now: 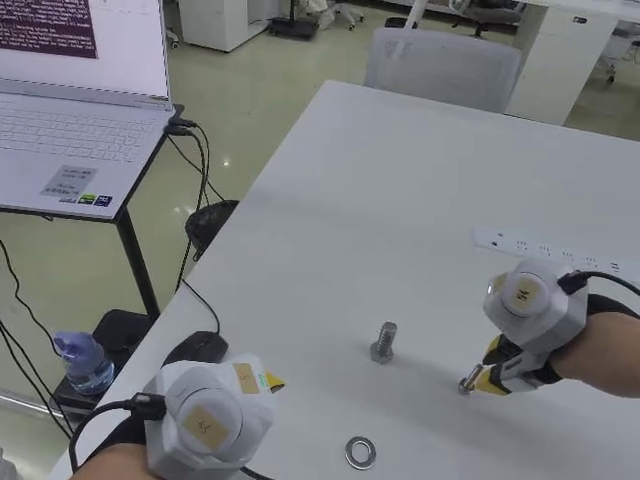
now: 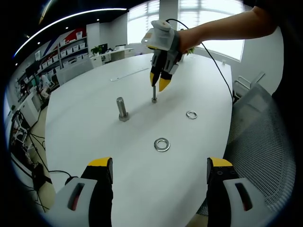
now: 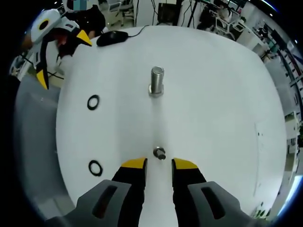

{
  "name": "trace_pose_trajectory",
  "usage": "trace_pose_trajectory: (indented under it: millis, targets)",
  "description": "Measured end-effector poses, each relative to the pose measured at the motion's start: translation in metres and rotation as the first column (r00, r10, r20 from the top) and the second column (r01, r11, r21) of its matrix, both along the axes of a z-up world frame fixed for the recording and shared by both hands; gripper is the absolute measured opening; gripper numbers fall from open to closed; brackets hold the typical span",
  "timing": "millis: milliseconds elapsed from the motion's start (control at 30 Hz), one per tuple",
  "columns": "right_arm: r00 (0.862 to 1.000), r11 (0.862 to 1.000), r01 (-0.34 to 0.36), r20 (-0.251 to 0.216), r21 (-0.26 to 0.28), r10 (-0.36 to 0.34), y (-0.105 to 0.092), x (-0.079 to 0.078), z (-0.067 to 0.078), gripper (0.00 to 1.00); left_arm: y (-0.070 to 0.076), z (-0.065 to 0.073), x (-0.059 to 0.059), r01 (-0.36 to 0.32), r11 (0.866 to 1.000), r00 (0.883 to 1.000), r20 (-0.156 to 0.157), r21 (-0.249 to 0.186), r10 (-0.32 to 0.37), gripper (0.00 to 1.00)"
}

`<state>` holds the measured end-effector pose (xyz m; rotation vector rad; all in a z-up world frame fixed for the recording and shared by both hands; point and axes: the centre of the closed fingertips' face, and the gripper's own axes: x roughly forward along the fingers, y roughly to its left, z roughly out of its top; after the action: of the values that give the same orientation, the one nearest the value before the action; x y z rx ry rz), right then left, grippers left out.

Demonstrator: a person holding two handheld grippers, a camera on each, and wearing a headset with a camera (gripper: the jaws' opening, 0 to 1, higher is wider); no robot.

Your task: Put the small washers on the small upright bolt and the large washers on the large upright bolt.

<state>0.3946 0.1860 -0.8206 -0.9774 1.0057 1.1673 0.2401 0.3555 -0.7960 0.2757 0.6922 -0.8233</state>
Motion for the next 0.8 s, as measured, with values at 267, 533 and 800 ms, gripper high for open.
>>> trace_pose_trajectory:
  millis: [267, 533, 800]
  targets:
    - [1.000, 1.000, -0.009, 0.002, 0.015, 0.009, -0.003, -0.019, 0.008, 0.22, 0.001, 0.002, -0.001, -0.001, 1.000, 1.000, 0.005, 0.004, 0.001, 0.82]
    - [1.000, 0.999, -0.015, -0.012, 0.030, 0.015, -0.008, -0.041, 0.011, 0.24, 0.002, 0.002, 0.000, -0.002, 1.000, 1.000, 0.008, 0.010, 0.001, 0.83]
    - [0.999, 0.999, -0.033, -0.025, 0.041, 0.034, -0.012, -0.065, 0.010, 0.27, 0.003, 0.003, 0.000, -0.002, 1.000, 1.000, 0.012, 0.015, 0.001, 0.82]
